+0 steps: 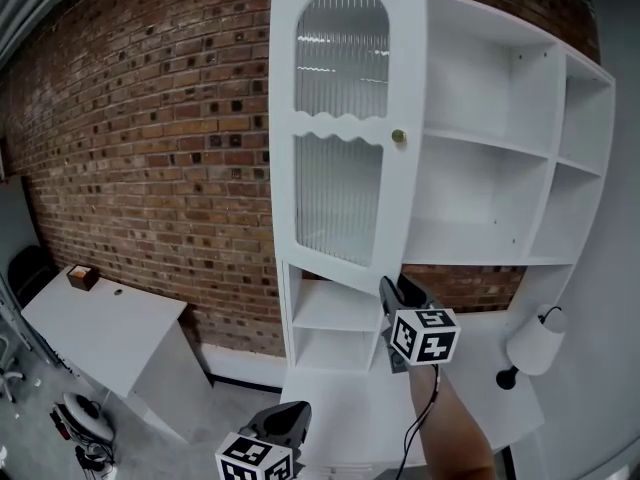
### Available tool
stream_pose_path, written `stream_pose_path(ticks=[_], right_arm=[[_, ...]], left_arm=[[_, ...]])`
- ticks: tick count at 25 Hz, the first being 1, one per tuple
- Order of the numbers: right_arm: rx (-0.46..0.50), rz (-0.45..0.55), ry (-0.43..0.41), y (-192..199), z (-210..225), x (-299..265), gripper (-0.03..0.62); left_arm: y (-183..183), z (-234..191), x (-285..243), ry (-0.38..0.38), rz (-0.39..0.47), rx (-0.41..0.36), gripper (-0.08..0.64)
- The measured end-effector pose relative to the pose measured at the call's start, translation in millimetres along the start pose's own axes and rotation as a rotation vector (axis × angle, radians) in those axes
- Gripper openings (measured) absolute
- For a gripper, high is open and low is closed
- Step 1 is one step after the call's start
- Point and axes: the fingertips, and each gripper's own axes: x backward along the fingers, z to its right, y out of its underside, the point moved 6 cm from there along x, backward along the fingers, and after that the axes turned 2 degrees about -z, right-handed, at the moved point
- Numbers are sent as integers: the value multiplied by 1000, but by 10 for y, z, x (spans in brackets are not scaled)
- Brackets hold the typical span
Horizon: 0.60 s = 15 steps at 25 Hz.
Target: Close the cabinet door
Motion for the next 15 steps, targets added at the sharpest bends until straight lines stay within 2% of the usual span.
stream_pose_path(ticks=[6, 13, 15], right_arm=[[14, -1, -48, 15, 201, -155, 124], [57, -4, -26, 12, 397, -299, 152], [73, 0, -3, 1, 446, -334, 189]], left_arm=[[-31, -2, -217, -10, -2, 2, 6], [-89, 60, -474, -11, 0, -1, 7], [-95, 72, -537, -11, 0, -1, 7]])
